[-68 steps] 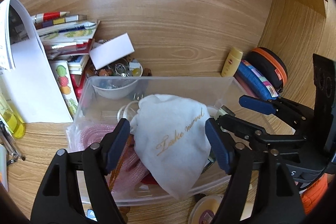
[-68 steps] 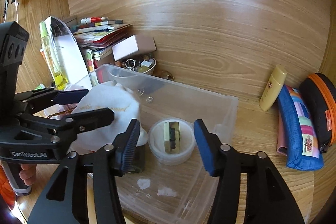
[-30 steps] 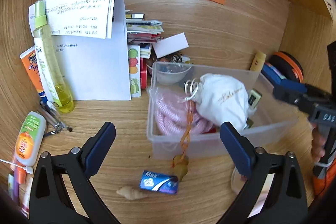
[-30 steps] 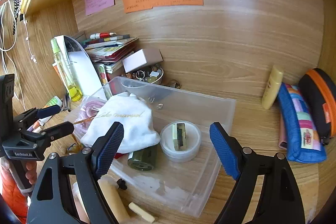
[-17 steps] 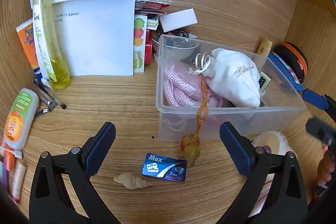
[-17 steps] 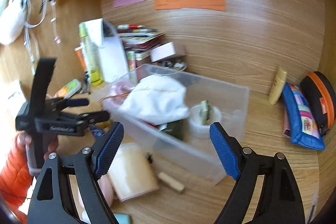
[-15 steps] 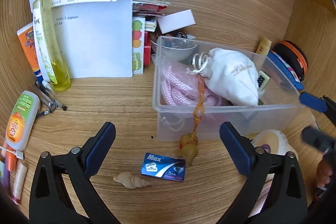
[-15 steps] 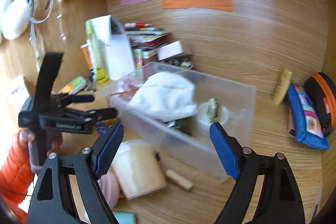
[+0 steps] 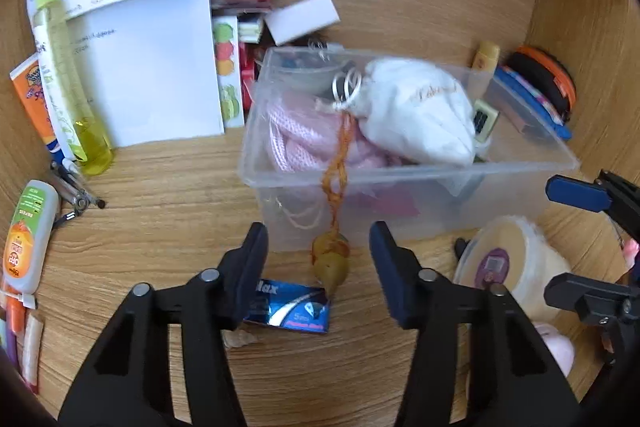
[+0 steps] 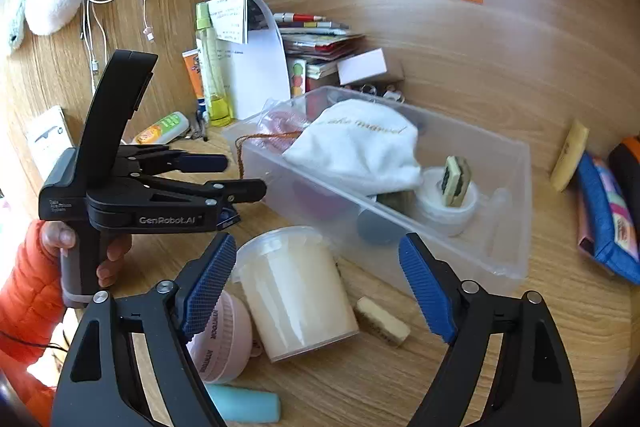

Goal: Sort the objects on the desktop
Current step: 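Grasp the gourd pendant with the left gripper while the right gripper grasps the cream tub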

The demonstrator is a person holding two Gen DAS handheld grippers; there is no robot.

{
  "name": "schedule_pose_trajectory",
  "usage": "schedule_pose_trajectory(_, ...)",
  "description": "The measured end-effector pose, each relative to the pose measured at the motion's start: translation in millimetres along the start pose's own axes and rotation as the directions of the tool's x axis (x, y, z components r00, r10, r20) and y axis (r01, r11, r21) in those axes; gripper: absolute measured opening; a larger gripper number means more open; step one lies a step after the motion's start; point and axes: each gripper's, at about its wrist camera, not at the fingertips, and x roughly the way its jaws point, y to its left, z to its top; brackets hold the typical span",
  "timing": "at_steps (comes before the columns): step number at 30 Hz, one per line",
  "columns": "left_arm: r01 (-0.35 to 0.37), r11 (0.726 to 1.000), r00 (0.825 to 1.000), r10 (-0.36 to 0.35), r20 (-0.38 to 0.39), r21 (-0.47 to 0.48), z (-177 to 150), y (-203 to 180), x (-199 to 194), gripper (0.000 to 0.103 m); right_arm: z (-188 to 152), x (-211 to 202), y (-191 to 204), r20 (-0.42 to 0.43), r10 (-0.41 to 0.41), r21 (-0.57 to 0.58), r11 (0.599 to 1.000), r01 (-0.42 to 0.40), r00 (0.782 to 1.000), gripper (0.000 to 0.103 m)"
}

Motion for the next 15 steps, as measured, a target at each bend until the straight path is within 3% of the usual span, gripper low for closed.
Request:
schedule_pose_trajectory(3, 0.012, 1.0, 1.0, -0.012, -0.005, -0.01, -0.2, 1.6, 1.1, 0.051, -1.5, 5.0, -0.7, -0.032, 0.022, 0.003, 1.0, -0.022, 0.999, 0.069)
schedule_pose_trajectory(7, 0.018, 1.0, 1.0, -0.018, -0.019, -0.008, -1.9, 0.6, 2.5, 0.05, -3.8, 10.7, 3.7, -0.061, 0.044, -0.016, 0.999, -0.045, 0.997, 0.068)
schedule_pose_trajectory(10, 0.061, 0.998, 0.997, -0.061, -0.05, -0.005, -4.6, -1.6, 5.7, 0.03, -6.1, 13.2, 4.8, -0.076, 0.047, -0.024, 0.999, -0.049, 0.996, 0.068)
schedule_pose_trajectory(15, 0.099, 0.995, 0.993, -0.099, -0.064, -0.004, -5.7, -4.1, 7.1, 0.028, -7.1, 17.4, 2.8, -0.104, 0.069, -0.002, 0.998, -0.07, 0.992, 0.068)
